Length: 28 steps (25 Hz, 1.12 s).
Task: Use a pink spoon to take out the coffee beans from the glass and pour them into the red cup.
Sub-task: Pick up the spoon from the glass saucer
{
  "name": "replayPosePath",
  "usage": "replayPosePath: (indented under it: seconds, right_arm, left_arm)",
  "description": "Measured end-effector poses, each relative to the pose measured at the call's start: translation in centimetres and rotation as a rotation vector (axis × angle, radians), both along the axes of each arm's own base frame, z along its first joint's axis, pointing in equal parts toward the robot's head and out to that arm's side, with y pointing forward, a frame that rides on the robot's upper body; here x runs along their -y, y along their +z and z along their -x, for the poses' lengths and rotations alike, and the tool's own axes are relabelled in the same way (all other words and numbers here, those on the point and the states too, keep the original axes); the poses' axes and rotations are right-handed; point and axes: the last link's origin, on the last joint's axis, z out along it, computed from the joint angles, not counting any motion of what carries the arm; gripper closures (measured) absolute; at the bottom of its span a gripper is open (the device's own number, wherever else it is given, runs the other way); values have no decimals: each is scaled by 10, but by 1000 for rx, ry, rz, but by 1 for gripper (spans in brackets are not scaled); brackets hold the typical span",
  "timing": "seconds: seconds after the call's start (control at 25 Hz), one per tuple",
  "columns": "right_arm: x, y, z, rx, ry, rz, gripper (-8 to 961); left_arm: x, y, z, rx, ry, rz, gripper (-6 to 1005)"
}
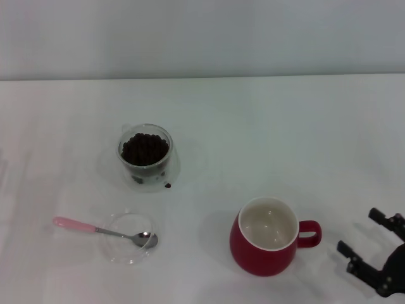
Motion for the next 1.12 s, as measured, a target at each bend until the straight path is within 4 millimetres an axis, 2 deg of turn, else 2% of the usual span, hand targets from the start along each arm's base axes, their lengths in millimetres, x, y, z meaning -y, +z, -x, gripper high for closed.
replayPosePath:
  seconds: [0.2, 0.28, 0.36, 0.4, 0.48, 0.52, 0.6, 0.64, 0.68, 0.76, 1.0, 1.04, 1.12]
  right_arm:
    - [-9, 22, 2, -50, 12, -122, 118]
    - [-21, 40, 5, -70, 33, -236, 118]
    - [-26, 46, 6, -75, 37, -275, 118]
    - [-32, 54, 7, -80, 38, -327, 118]
    - [-44, 70, 6, -93, 22, -444, 118]
    - [-50, 78, 6, -100, 15, -496, 118]
    - [-61, 89, 7, -114, 12, -578, 118]
    - [-74, 101, 9, -123, 11, -647, 118]
    - [-81, 106, 10, -125, 8, -677, 118]
    - [-87, 110, 10, -126, -2, -701, 118]
    - [-119, 128, 18, -137, -6, -786, 118]
    - [-123, 130, 18, -131, -6, -789, 118]
    - [-130, 132, 18, -119, -16, -788, 118]
  left_arm:
    - [13, -3, -4, 28, -40, -19, 230]
    - [27, -9, -12, 91, -101, -32, 230]
    - [38, -13, -16, 153, -138, -36, 230]
    - [38, -13, -16, 153, -138, -36, 230]
    - [54, -21, -23, 273, -201, -4, 230]
    - [54, -21, -23, 273, -201, -4, 230]
    - [63, -25, -27, 388, -238, 25, 229]
    - [72, -29, -30, 529, -273, 63, 229]
    - [76, -31, -31, 583, -283, 80, 230]
    - [79, -32, -31, 633, -289, 97, 233]
    - [96, -44, -26, 990, -251, 191, 240]
    - [101, -51, -23, 1063, -208, 209, 241]
    - [103, -55, -20, 1091, -174, 215, 244]
